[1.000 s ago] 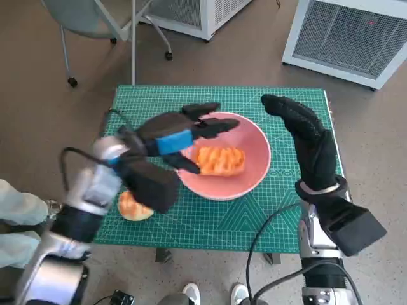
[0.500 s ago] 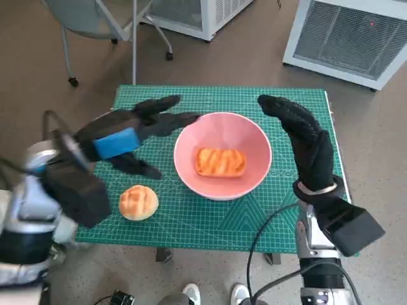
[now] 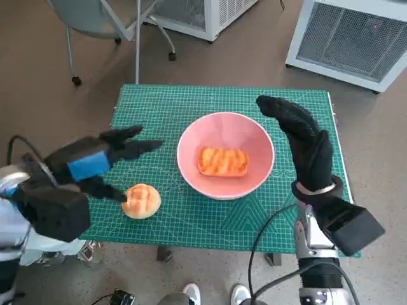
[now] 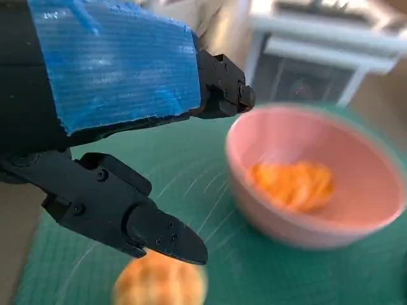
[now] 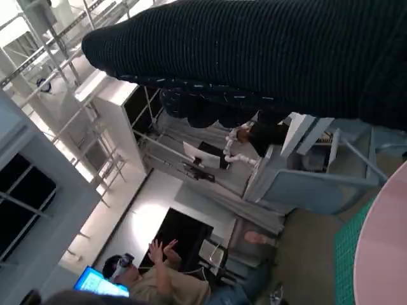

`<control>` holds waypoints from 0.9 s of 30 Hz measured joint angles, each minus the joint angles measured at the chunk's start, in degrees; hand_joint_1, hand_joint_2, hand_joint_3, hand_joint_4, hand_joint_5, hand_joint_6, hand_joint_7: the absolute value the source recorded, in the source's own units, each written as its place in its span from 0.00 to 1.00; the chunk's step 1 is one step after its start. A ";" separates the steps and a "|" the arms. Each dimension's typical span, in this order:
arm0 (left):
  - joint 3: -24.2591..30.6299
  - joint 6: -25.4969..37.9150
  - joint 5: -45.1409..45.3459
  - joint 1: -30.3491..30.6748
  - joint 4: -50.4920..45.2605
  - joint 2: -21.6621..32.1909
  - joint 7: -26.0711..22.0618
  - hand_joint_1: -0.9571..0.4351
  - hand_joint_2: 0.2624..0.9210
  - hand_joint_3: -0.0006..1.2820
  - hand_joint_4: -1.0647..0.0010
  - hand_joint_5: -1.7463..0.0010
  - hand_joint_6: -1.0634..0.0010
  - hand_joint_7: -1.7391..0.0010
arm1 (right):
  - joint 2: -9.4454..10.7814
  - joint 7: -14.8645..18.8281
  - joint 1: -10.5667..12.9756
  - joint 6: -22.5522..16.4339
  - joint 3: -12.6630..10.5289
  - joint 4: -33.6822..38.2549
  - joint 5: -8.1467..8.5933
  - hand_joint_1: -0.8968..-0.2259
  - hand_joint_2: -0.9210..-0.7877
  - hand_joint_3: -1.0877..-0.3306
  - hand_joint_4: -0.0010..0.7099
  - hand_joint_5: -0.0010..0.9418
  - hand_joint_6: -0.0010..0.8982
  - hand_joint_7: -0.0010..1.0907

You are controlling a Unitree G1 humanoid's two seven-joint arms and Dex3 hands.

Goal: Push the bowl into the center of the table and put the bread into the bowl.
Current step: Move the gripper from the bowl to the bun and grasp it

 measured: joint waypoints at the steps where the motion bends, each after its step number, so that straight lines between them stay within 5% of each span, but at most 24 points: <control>1: -0.01 0.02 0.18 0.45 0.00 0.00 0.01 0.38 0.77 0.00 0.97 1.00 0.79 1.00 | 0.02 0.09 -0.07 0.00 0.00 0.11 0.00 0.28 0.00 0.45 0.17 0.00 0.00 0.37; 27: -7.48 2.40 7.42 2.91 5.58 -3.10 1.57 0.49 0.72 0.00 0.97 0.99 0.82 1.00 | 0.15 1.59 -0.75 -0.02 -0.27 1.26 0.55 0.27 0.00 0.45 0.17 0.00 0.00 0.37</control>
